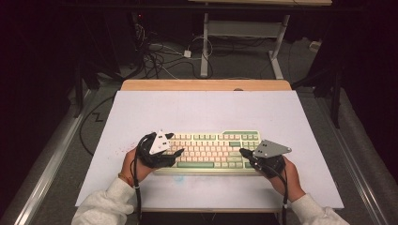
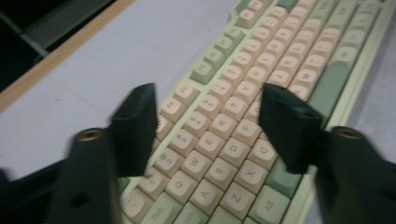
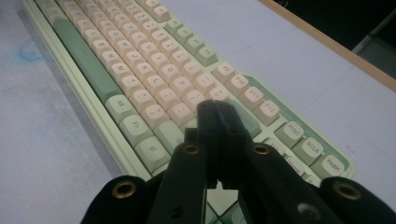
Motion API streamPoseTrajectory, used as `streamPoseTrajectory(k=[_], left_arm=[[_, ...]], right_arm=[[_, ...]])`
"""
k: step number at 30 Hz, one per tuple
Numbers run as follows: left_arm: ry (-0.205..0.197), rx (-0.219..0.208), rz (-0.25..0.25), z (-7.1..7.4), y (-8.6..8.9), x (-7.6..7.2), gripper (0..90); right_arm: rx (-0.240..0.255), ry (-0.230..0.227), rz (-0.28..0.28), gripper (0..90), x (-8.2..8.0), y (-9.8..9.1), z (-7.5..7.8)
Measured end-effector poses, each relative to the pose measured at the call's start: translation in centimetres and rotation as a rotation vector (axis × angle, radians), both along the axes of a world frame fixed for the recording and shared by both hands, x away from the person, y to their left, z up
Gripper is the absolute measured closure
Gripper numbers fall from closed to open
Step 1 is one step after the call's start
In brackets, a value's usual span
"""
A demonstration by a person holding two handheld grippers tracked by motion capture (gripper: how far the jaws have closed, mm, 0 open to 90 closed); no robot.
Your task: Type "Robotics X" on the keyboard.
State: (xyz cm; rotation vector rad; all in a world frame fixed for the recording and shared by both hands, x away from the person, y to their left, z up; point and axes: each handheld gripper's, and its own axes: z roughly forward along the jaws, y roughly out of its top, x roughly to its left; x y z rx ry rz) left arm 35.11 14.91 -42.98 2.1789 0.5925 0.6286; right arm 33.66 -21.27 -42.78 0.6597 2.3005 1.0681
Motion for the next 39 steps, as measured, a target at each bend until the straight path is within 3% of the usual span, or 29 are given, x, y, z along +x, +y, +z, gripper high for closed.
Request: streamPoseTrajectory(k=[3,6,13,17,30,39], left_arm=[[-0.023,-0.017,0.006,-0.3,0.7,-0.5,26.6],[-0.045,-0.034,0.014,-0.6,1.3,-1.1,26.4],[-0.046,-0.06,0.066,-1.6,2.8,-2.1,18.4],[-0.045,-0.076,0.097,-2.0,4.0,-2.8,18.4],[-0.015,-0.052,0.11,-3.1,5.5,-4.4,18.3],[0.003,-0.031,0.12,-3.5,6.0,-4.8,18.3]], right_arm=[[0.003,0.004,0.001,90.0,0.1,-0.1,0.1],[0.005,0.003,0.005,90.0,0.1,-0.1,0.2],[0.015,0.01,0.016,90.0,0.4,0.2,0.5],[0.009,0.018,0.033,90.0,0.6,0.8,0.4],[-0.008,0.039,0.066,90.0,1.5,2.8,0.1],[-0.056,0.046,0.107,90.0,2.6,5.6,-0.6]])
